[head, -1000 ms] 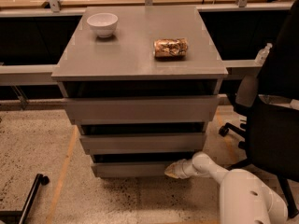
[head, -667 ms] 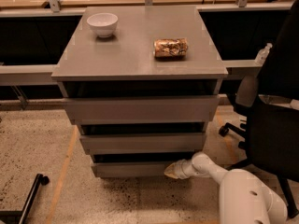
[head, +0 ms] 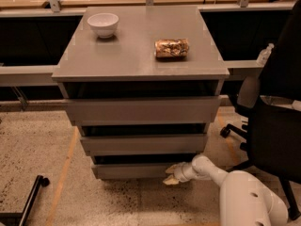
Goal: Close bottom drawer
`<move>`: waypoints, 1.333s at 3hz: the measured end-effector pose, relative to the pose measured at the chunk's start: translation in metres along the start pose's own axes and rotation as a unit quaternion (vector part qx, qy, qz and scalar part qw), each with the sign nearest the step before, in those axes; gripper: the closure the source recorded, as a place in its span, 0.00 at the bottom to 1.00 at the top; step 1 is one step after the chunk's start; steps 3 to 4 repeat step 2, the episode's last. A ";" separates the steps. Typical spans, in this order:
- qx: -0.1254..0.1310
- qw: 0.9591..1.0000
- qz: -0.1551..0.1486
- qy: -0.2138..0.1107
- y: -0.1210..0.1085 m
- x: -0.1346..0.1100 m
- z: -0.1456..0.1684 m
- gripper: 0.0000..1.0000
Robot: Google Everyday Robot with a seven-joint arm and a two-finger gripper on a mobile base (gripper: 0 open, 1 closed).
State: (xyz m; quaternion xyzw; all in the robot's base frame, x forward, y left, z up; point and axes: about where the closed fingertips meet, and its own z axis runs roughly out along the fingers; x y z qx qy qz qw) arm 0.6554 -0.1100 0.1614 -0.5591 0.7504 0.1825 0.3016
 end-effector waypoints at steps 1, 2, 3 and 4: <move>-0.002 1.000 0.000 0.000 0.004 0.000 0.002 0.00; -0.002 1.000 0.000 0.000 0.005 0.000 0.001 0.00; -0.002 1.000 0.000 0.000 0.005 0.000 0.001 0.00; -0.002 1.000 0.000 0.000 0.005 0.000 0.001 0.00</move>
Offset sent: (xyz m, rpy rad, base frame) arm -0.0012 0.0019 -0.0013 0.0013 0.0024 0.0022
